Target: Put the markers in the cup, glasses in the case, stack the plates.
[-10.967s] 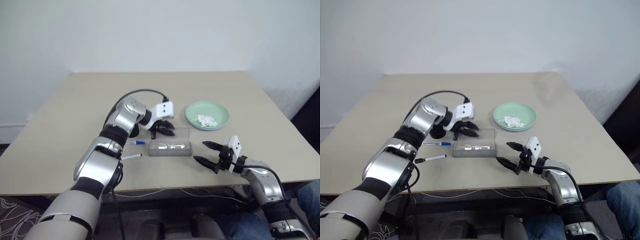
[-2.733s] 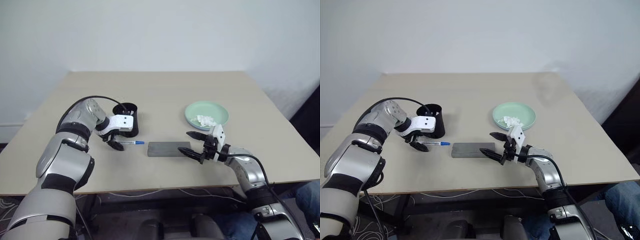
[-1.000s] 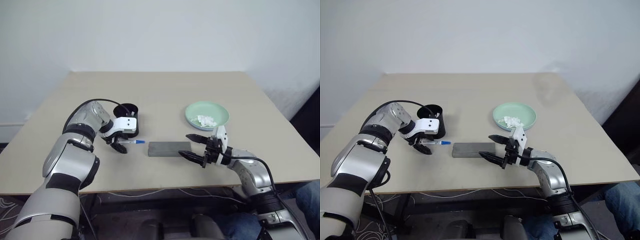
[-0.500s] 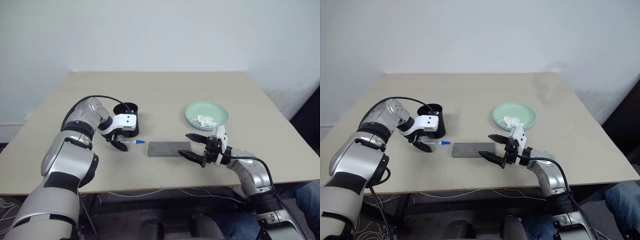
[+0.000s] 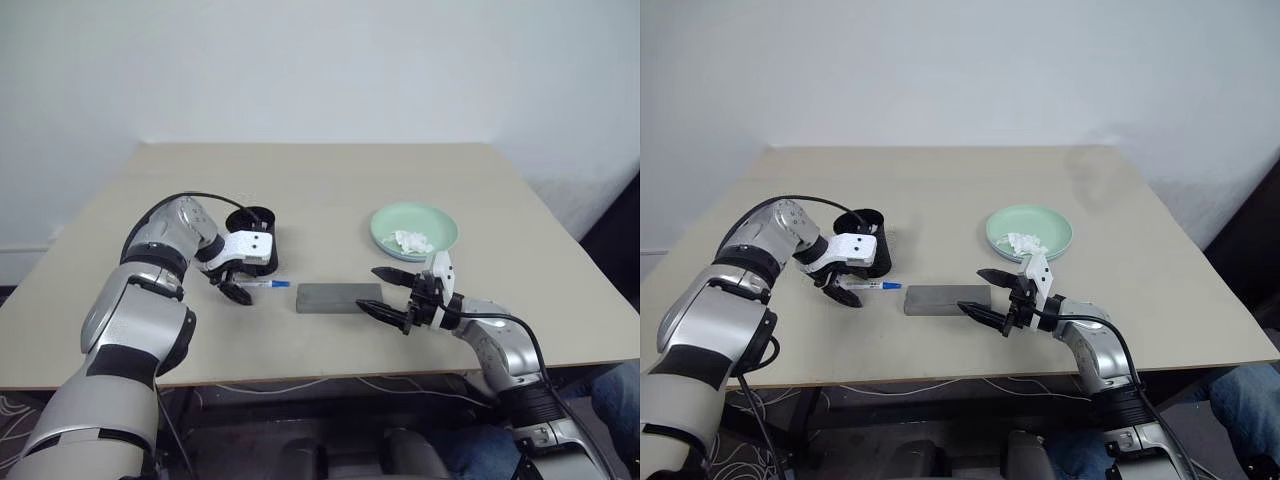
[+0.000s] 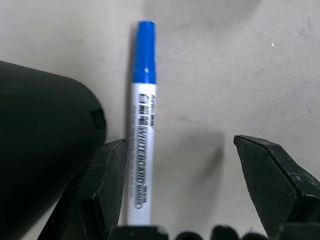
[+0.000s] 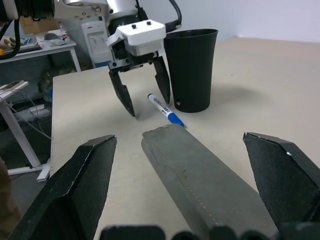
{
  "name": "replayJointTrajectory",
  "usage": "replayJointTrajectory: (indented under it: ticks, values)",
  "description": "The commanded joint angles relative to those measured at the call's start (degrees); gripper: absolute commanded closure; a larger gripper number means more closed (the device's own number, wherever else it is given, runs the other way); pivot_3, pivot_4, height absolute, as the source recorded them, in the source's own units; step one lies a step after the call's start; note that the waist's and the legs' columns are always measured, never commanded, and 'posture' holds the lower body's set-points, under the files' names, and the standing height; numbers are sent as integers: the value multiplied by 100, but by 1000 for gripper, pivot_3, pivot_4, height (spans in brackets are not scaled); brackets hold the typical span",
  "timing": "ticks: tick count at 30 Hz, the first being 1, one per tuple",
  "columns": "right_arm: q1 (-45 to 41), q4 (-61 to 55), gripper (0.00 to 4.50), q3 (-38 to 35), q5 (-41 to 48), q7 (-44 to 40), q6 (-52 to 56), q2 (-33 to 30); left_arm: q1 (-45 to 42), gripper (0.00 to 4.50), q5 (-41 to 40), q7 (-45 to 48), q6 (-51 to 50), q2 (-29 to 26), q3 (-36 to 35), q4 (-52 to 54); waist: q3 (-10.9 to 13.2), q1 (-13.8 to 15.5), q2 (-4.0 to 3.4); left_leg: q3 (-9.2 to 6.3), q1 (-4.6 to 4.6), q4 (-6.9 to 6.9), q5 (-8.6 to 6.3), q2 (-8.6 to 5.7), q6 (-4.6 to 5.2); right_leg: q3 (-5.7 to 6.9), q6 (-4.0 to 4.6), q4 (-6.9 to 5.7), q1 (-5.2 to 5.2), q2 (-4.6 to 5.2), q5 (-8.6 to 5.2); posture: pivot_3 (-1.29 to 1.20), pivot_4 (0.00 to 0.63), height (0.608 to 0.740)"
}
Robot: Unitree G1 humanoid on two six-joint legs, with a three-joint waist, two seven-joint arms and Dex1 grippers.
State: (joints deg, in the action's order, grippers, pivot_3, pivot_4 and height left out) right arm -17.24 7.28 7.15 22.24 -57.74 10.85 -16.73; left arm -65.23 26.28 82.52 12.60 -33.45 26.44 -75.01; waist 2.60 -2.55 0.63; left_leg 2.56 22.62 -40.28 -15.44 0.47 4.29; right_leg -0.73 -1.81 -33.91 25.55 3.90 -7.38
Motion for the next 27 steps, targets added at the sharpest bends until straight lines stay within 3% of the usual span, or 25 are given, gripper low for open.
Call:
replayJointTrajectory:
  ticks: [1, 9, 19, 27]
  values:
    - [-127, -99, 88, -86, 30, -1, -113, 2, -51, 943, 40, -27, 95, -56, -15, 146, 0, 0, 0, 0, 0, 0, 0, 0, 0, 0, 0, 0, 0, 0, 0, 0, 0, 721]
    - [-118, -95, 88, -74, 18, -7, -119, 19, 35, 943, 29, -191, 188, -41, -20, 166, 0, -1, 1, 0, 0, 0, 0, 0, 0, 0, 0, 0, 0, 0, 0, 0, 0, 721]
    - [-147, -58, 88, -74, -11, -7, -147, 22, 200, 943, -43, 710, 252, -160, 1, 366, 0, -3, 1, 1, -1, 0, 0, 0, 0, 0, 0, 0, 0, 0, 0, 0, 0, 721]
    - [-166, -26, 88, -44, -27, -17, -174, 42, 277, 943, -27, 582, 280, -221, -25, 485, 0, -3, 1, 1, -1, 0, 0, 1, 0, -1, 0, -1, 0, 0, 0, 0, 0, 721]
